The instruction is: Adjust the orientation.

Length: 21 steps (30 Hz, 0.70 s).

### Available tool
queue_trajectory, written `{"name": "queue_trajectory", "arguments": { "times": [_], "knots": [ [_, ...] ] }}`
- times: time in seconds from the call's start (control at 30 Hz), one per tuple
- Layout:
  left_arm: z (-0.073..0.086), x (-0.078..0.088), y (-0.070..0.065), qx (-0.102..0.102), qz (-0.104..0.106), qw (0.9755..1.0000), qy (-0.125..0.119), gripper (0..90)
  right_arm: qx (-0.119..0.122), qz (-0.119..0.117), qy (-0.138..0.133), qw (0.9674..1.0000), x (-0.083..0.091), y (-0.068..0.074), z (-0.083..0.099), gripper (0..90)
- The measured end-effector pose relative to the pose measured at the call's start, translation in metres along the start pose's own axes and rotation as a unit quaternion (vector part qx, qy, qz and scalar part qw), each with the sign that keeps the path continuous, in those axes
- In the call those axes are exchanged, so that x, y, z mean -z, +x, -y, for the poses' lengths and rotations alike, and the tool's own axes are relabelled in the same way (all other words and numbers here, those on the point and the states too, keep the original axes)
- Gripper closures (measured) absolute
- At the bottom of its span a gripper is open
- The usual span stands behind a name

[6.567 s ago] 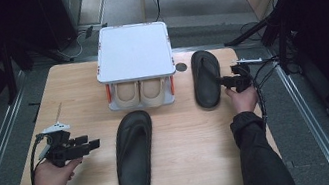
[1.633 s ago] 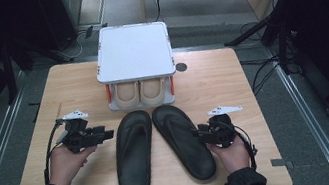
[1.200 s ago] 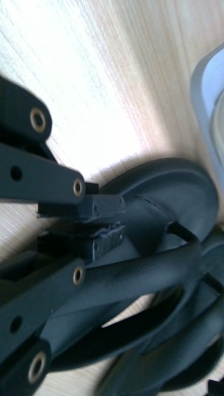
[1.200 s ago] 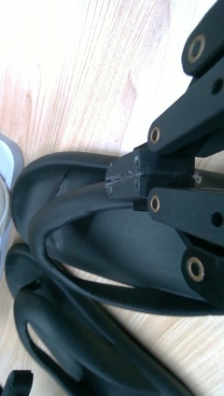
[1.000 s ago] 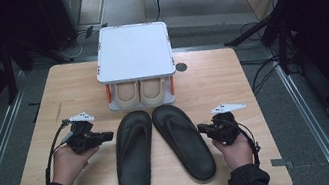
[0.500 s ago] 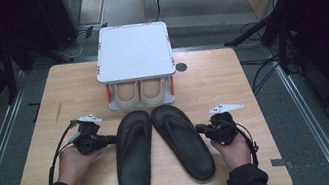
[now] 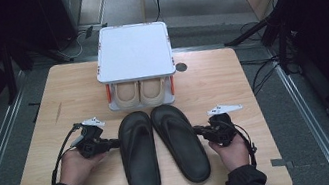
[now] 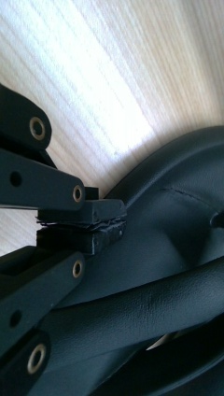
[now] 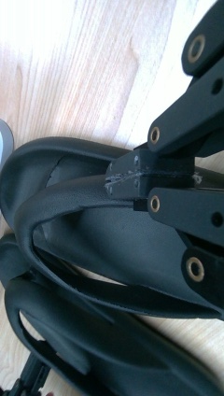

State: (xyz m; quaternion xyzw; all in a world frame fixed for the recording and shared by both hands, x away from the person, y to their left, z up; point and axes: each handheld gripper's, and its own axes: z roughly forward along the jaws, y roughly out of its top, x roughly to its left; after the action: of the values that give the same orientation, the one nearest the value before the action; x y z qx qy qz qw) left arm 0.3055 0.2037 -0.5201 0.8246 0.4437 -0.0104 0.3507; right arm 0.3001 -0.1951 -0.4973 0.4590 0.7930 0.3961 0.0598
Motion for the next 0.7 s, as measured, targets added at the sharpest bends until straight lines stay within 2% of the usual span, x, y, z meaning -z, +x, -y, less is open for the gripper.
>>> {"name": "queue_trajectory", "arguments": {
  "times": [0.47,0.7],
  "knots": [
    [0.001,-0.005,-0.012,-0.012,0.018,0.9997,0.009,88.1,-0.005,-0.018,0.001,0.9998,-0.001,0.003,0.002,90.0],
    [0.001,-0.006,-0.013,-0.009,0.026,0.9996,0.008,86.8,-0.002,-0.02,-0.001,0.9998,-0.002,0.004,0.003,90.0]
  ]
}}
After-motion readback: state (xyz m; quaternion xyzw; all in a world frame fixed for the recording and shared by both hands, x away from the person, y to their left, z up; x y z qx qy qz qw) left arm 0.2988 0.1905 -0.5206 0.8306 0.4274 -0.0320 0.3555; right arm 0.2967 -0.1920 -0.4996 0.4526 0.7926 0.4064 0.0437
